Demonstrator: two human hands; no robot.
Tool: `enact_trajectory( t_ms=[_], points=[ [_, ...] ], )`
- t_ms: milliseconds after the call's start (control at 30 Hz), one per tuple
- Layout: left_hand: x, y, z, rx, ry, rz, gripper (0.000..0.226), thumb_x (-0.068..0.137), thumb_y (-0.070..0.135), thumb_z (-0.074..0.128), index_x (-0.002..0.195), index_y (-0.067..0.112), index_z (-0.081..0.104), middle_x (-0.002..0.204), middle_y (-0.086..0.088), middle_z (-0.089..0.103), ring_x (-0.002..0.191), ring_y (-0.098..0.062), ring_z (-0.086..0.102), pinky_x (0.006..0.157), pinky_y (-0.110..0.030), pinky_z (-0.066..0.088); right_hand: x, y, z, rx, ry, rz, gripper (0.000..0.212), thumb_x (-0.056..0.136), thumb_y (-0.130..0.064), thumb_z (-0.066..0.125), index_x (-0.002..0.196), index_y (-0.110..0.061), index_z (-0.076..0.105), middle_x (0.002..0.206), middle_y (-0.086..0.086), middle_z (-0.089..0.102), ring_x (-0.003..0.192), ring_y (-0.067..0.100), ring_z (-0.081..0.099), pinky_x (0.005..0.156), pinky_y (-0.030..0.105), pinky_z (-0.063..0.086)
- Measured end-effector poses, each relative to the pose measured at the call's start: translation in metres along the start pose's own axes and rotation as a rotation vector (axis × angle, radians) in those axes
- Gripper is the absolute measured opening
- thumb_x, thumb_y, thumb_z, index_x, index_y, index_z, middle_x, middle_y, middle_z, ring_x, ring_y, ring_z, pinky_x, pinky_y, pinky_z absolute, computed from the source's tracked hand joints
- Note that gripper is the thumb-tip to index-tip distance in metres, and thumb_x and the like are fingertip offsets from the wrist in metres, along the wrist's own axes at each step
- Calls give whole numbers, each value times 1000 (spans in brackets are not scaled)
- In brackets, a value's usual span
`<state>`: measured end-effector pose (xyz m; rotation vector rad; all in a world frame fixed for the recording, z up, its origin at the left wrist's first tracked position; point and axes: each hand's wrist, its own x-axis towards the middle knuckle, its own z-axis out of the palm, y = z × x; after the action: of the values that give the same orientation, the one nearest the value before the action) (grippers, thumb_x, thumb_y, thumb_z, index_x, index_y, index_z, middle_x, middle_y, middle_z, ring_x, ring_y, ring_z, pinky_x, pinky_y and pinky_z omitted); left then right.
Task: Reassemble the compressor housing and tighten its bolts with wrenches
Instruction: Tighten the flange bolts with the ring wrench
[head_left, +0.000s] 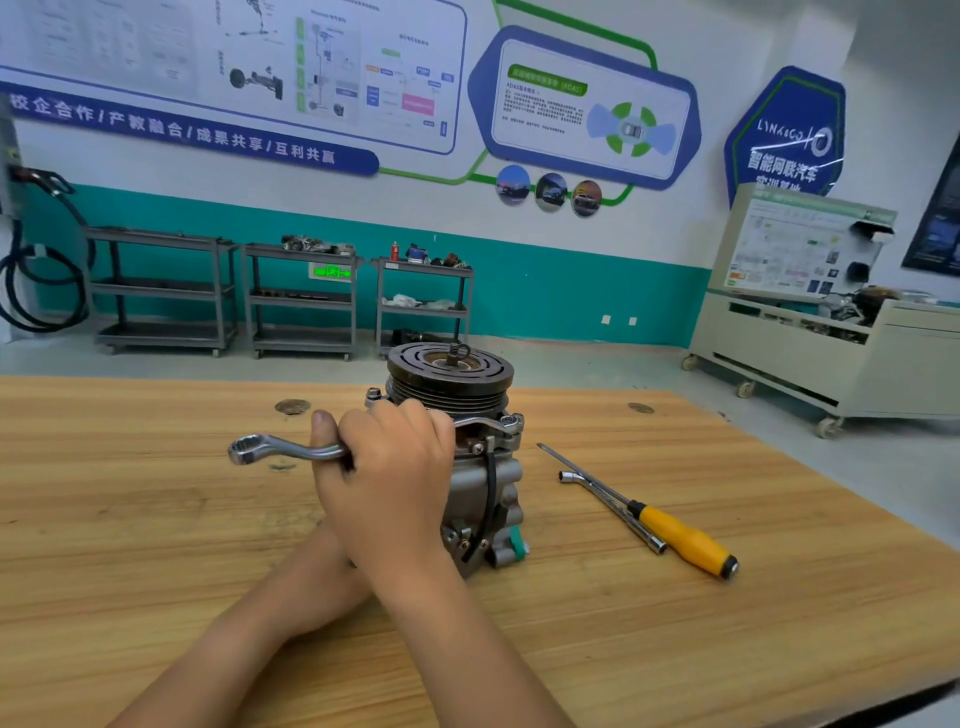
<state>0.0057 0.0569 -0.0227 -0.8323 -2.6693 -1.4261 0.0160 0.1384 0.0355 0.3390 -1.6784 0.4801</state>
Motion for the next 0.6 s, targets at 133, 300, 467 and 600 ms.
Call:
enact_trajectory(
  t_ms=[133, 300, 467, 600],
  points=[
    [1, 3, 1, -17, 80, 132, 37, 60, 49, 46, 91, 31, 51, 92, 16, 55, 86, 23, 51, 74, -1, 40, 2, 4, 3, 27, -23, -17, 36, 84, -26, 59, 51, -11, 54, 51, 1, 49, 54, 21, 46, 62, 30, 29],
    [10, -15, 4, 1, 68, 69, 47, 79, 26, 67, 121, 22, 45, 113, 0, 58, 98, 12, 53, 81, -8, 42, 24, 4, -21, 248, 69, 16, 42, 84, -26, 59, 48, -8, 48, 47, 3, 44, 50, 19, 40, 55, 36, 35],
    [12, -20, 4, 13, 35, -34, 90, 80, 42, 66, 141, 44, 1, 137, 26, 27, 122, -1, 43, 101, -20, 34, 77, 13, -72, 1140, 223, 624, 44, 85, -38, 54, 43, -25, 45, 40, -12, 35, 36, 2, 28, 38, 15, 25],
    [13, -19, 4, 35, 46, -46, 97, 81, 41, 66, 148, 32, -5, 149, 15, 23, 130, -7, 37, 107, -24, 30, 106, 67, -91, 1421, 370, 1026, 49, 99, -37, 38, 54, -18, 32, 39, -8, 21, 32, 7, 14, 35, 16, 15]
  ],
)
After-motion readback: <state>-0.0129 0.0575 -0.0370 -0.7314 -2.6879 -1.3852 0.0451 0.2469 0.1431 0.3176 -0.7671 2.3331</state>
